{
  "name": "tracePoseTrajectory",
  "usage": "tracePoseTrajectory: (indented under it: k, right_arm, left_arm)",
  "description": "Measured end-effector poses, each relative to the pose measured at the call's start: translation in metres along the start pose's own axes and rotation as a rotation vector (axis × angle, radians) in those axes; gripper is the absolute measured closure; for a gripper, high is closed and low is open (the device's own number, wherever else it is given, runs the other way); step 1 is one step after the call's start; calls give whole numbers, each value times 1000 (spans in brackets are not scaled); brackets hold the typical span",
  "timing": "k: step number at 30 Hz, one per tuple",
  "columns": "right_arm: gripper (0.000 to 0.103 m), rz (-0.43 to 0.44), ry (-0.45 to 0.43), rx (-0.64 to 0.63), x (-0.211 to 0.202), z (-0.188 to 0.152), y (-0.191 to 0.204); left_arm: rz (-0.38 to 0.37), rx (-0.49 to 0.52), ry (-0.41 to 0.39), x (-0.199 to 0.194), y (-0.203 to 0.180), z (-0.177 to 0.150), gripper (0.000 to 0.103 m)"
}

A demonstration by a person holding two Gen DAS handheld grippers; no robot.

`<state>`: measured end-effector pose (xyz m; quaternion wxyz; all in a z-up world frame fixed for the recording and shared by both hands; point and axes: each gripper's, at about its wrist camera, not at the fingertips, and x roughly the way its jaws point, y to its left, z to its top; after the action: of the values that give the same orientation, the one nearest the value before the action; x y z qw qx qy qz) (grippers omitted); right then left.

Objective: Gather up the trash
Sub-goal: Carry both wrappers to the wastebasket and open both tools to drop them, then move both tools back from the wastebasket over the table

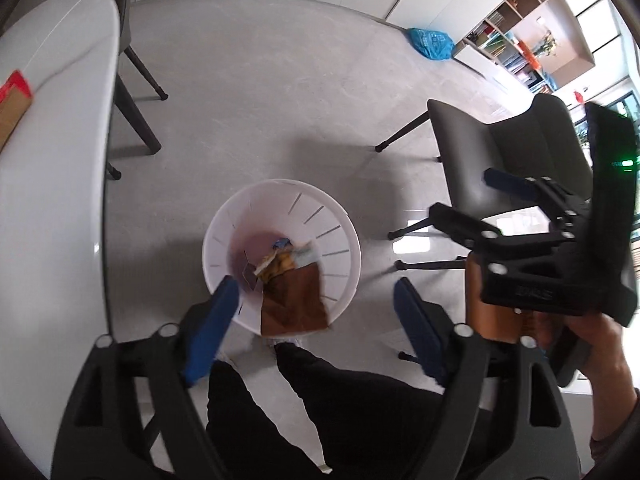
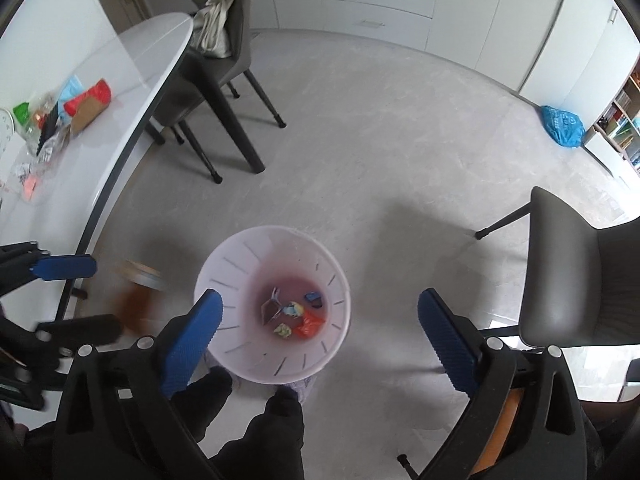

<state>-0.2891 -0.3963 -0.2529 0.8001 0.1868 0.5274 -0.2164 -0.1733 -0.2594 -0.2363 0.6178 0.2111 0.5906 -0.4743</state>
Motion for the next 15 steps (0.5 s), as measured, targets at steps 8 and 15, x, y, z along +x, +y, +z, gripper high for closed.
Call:
tracePoseTrajectory:
  k: [8,15]
  right_arm:
    - [5,-1,-17,33,-7,0,-16]
    - [3,-6,-34,35,-12,1,-14]
  left_arm:
    - [108,9,-19,-15,-14,6,8]
    - [114,-8,-37,-26,-11,6,8]
